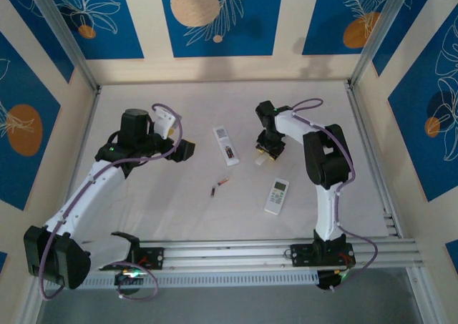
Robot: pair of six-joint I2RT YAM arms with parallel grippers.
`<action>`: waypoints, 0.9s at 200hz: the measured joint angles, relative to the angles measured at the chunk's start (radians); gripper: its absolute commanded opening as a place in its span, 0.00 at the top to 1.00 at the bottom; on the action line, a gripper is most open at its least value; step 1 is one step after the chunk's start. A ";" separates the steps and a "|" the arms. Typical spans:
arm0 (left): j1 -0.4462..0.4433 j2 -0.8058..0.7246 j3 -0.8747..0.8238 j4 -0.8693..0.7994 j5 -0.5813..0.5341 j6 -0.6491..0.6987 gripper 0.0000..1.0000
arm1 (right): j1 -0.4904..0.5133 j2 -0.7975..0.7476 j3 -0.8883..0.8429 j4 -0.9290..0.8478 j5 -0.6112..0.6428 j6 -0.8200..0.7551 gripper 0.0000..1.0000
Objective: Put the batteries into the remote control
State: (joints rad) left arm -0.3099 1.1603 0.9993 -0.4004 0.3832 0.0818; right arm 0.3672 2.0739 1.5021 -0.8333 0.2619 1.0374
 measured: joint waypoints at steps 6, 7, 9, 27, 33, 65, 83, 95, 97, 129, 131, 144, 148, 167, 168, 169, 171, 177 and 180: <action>0.000 0.000 0.000 0.000 0.000 0.000 0.00 | 0.000 0.000 0.001 -0.002 0.000 -0.001 0.68; 0.000 0.000 0.000 0.000 0.000 0.000 0.00 | 0.000 0.000 0.001 -0.003 0.000 0.000 0.69; 0.000 0.000 0.000 0.000 0.000 0.000 0.00 | 0.000 0.000 0.001 -0.006 0.001 0.002 0.69; 0.000 0.000 0.000 0.000 0.000 0.000 0.00 | 0.000 0.000 0.001 -0.010 0.003 -0.004 0.72; -0.001 0.000 0.000 0.000 0.000 0.000 0.00 | 0.000 0.000 0.001 -0.011 0.004 -0.005 0.73; -0.001 0.000 0.000 0.000 0.000 0.000 0.00 | 0.000 -0.003 0.001 -0.012 0.004 -0.011 0.74; -0.001 0.000 0.000 0.000 0.000 0.000 0.00 | 0.002 -0.008 0.000 -0.007 0.004 -0.026 0.75; -0.001 0.000 0.000 0.000 0.000 0.000 0.00 | 0.007 -0.019 -0.007 0.016 0.012 -0.046 0.75; -0.001 0.000 0.000 0.000 0.000 0.000 0.00 | 0.008 -0.023 -0.010 0.023 0.012 -0.051 0.75; -0.001 0.000 0.000 0.000 0.000 0.000 0.00 | 0.060 -0.115 -0.048 0.122 0.058 -0.194 0.75; -0.001 0.000 0.000 0.000 0.000 0.000 0.00 | 0.064 -0.121 -0.048 0.129 0.062 -0.203 0.75; -0.001 0.000 0.000 0.000 0.000 0.000 0.00 | 0.099 -0.160 -0.050 0.190 0.084 -0.295 0.75; -0.001 0.000 0.000 0.000 0.000 0.000 0.00 | 0.110 -0.170 -0.051 0.206 0.088 -0.324 0.75; -0.001 0.000 0.000 0.000 -0.020 0.001 0.00 | 0.165 -0.203 -0.051 0.288 0.099 -0.470 0.75; -0.001 0.000 0.000 0.000 -0.023 0.000 0.00 | 0.167 -0.204 -0.051 0.290 0.099 -0.477 0.75; -0.001 0.000 0.000 0.000 -0.025 0.000 0.00 | 0.169 -0.205 -0.051 0.293 0.099 -0.484 0.75; -0.001 0.000 0.000 -0.001 -0.030 0.000 0.00 | 0.176 -0.206 -0.051 0.302 0.099 -0.500 0.75; -0.001 0.000 0.000 -0.001 -0.045 0.001 0.00 | 0.193 -0.206 -0.051 0.323 0.098 -0.546 0.75; -0.002 0.000 0.000 -0.002 -0.053 0.001 0.00 | 0.201 -0.206 -0.051 0.333 0.098 -0.565 0.75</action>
State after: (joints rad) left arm -0.3115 1.1603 0.9993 -0.4019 0.3298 0.0826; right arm 0.5678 1.8679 1.4509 -0.5007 0.3603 0.4721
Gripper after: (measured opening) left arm 0.999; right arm 0.248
